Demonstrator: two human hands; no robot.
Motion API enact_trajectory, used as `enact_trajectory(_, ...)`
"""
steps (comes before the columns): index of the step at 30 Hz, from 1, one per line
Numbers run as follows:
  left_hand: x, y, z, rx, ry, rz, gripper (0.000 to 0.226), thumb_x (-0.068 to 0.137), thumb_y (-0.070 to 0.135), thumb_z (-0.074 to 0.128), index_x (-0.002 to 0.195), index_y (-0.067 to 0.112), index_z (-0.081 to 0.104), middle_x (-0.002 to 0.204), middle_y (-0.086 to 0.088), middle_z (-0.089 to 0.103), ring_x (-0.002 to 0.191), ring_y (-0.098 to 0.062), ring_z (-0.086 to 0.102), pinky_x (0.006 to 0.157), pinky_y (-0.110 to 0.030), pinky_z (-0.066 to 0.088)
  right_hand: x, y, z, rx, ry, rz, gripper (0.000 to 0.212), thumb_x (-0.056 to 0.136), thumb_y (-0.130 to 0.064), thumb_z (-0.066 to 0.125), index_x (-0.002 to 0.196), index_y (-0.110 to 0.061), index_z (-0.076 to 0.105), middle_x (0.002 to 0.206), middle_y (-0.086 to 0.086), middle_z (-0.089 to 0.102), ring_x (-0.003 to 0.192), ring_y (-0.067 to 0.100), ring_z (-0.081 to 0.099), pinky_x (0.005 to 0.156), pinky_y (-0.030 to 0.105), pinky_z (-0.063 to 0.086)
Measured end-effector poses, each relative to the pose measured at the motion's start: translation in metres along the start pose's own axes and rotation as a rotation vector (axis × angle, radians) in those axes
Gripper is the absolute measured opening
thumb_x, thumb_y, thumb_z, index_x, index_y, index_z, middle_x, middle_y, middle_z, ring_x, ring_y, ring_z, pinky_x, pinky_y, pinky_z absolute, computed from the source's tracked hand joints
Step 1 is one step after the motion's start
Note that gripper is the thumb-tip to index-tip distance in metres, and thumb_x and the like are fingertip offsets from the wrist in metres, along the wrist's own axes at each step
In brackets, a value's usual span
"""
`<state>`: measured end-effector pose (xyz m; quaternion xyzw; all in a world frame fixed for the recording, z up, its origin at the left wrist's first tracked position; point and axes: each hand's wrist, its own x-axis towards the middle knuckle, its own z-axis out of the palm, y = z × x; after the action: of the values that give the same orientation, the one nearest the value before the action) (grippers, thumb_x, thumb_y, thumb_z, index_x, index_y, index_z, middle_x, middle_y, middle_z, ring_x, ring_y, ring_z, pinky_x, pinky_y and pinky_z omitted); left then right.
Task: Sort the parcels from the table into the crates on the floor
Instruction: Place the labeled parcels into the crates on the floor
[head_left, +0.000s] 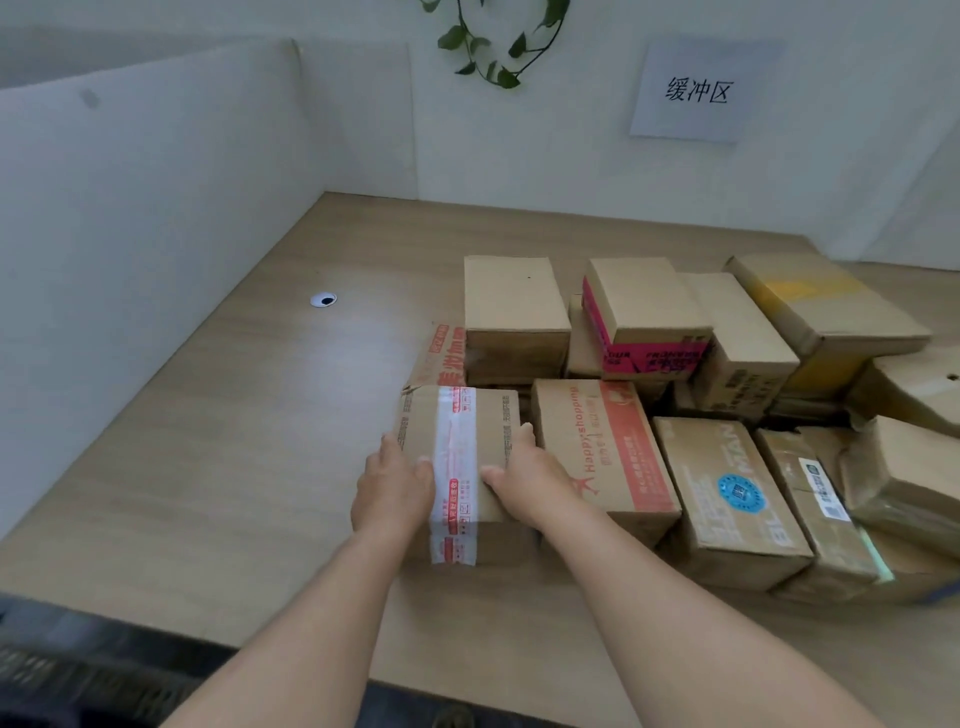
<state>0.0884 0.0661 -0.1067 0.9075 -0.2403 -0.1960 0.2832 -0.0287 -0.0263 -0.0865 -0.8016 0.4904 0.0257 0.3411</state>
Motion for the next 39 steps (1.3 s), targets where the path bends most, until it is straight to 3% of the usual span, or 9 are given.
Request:
enact_trajectory(6,-0.014,-0.007,-0.018,-0.185,0.048,-0.092,0.048,0.088,0.044,0.050,0.128,0.015,0.046,0.121,-0.011,0.042,0.101,-0.032,0.053,0.086,-0.040,0.047,-0.013,0.005,-0.005,0.391,-0.066,-0.041,0.092,0.085,-0.026,0.069,0.152,-0.020,0.006,0.125,0.000,0.054,0.105,0.016,0.053,0.069,0.026,0.042)
enact_trajectory(12,-0.043,-0.006,-0.042,-0.607,0.147,-0.072,0.058,0.087,0.068,0.044,0.108,0.015,0.046,0.105,-0.007,0.057,0.088,-0.018,0.056,0.074,-0.039,0.050,-0.043,0.003,-0.026,0.825,-0.051,-0.093,0.055,0.086,-0.065,0.048,0.116,-0.019,0.057,0.106,0.003,0.067,0.100,0.022,0.061,0.084,0.043,0.046)
enact_trajectory(19,-0.089,-0.016,-0.059,-0.775,0.100,-0.080,0.060,0.088,0.068,0.040,0.123,0.019,0.045,0.110,-0.007,0.058,0.102,-0.024,0.057,0.090,-0.051,0.050,-0.075,0.003,-0.027,0.795,0.079,-0.078,0.060,0.087,-0.073,0.032,0.100,-0.022,0.062,0.095,0.003,0.069,0.091,0.021,0.062,0.074,0.041,0.049)
enact_trajectory(24,-0.112,-0.029,-0.061,-0.786,0.034,-0.005,0.023,0.092,0.028,0.042,0.113,0.025,0.049,0.103,-0.003,0.058,0.095,-0.019,0.054,0.075,-0.035,0.043,-0.088,0.012,-0.019,0.735,0.053,-0.111,0.029,0.093,-0.027,0.043,0.113,-0.017,0.062,0.106,0.008,0.064,0.103,0.028,0.058,0.082,0.040,0.048)
enact_trajectory(26,-0.119,-0.035,-0.059,-0.761,0.035,0.012,0.030,0.093,0.015,0.043,0.121,0.025,0.042,0.108,-0.002,0.057,0.093,-0.014,0.052,0.069,-0.029,0.041,-0.093,0.018,-0.016,0.715,0.002,-0.125,0.047,0.089,-0.013,0.046,0.135,-0.021,0.049,0.119,0.009,0.057,0.108,0.030,0.055,0.080,0.038,0.049)
enact_trajectory(29,-0.132,-0.041,-0.058,-0.695,0.051,-0.031,0.018,0.097,0.028,0.045,0.111,0.017,0.048,0.114,-0.011,0.056,0.093,-0.017,0.053,0.081,-0.036,0.048,-0.102,0.028,-0.009,0.737,-0.089,-0.127,0.043,0.093,-0.034,0.048,0.135,-0.023,0.046,0.116,0.004,0.059,0.104,0.025,0.056,0.078,0.037,0.046)
enact_trajectory(33,-0.148,-0.045,-0.055,-0.707,-0.020,-0.155,0.067,0.086,0.073,0.037,0.124,0.019,0.047,0.111,-0.009,0.060,0.099,-0.025,0.059,0.079,-0.041,0.053,-0.103,0.037,0.000,0.733,-0.147,0.007,0.066,0.085,-0.075,0.033,0.119,-0.022,0.054,0.115,0.003,0.062,0.109,0.028,0.056,0.088,0.048,0.042)
enact_trajectory(36,-0.156,-0.047,-0.048,-0.701,-0.073,-0.217,0.056,0.084,0.076,0.033,0.113,0.033,0.054,0.100,-0.002,0.063,0.089,-0.021,0.060,0.062,-0.033,0.050,-0.104,0.041,0.003,0.656,-0.129,-0.010,0.065,0.085,-0.076,0.032,0.107,-0.021,0.059,0.103,0.000,0.066,0.094,0.019,0.059,0.070,0.036,0.042)
enact_trajectory(39,-0.158,-0.049,-0.038,-0.661,-0.103,-0.229,0.032,0.097,0.053,0.038,0.103,0.028,0.058,0.093,-0.002,0.065,0.087,-0.020,0.061,0.069,-0.036,0.051,-0.100,0.049,0.007,0.621,-0.131,-0.016,0.046,0.090,-0.058,0.044,0.102,-0.016,0.059,0.096,0.000,0.067,0.087,0.017,0.061,0.067,0.034,0.047)
